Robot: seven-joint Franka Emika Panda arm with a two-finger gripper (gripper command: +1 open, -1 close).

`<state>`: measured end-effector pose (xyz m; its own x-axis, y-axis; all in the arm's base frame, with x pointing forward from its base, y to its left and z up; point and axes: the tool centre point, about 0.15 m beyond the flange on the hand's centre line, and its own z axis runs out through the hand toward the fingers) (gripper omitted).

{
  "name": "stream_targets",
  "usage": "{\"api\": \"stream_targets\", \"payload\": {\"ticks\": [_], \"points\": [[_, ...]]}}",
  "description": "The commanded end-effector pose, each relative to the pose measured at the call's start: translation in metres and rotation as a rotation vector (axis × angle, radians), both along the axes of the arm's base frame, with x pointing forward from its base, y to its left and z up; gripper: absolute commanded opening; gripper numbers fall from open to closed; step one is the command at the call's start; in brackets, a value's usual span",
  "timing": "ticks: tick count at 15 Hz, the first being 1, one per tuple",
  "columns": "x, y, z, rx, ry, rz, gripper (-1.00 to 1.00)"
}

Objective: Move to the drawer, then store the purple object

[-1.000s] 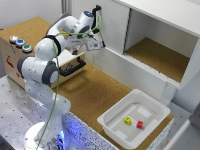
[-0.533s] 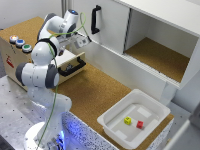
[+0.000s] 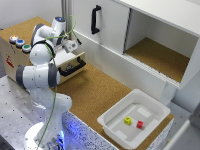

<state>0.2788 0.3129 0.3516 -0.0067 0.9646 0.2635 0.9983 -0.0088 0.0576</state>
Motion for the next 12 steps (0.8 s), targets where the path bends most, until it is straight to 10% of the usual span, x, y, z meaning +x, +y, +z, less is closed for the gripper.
{"api": "stream_targets", "payload": {"ticks": [1,2,3,12], "points": [[0.013,0.019,-0.043,-0.105,-0.036,-0.079,-1.0],[0.015,0.02,-0.045,-0.122,-0.036,-0.107,-1.0],[0.017,0.021,-0.043,-0.13,-0.03,-0.122,1.0],[-0.014,0.022,0.063,-0.112,-0.014,-0.028,1.0]]}}
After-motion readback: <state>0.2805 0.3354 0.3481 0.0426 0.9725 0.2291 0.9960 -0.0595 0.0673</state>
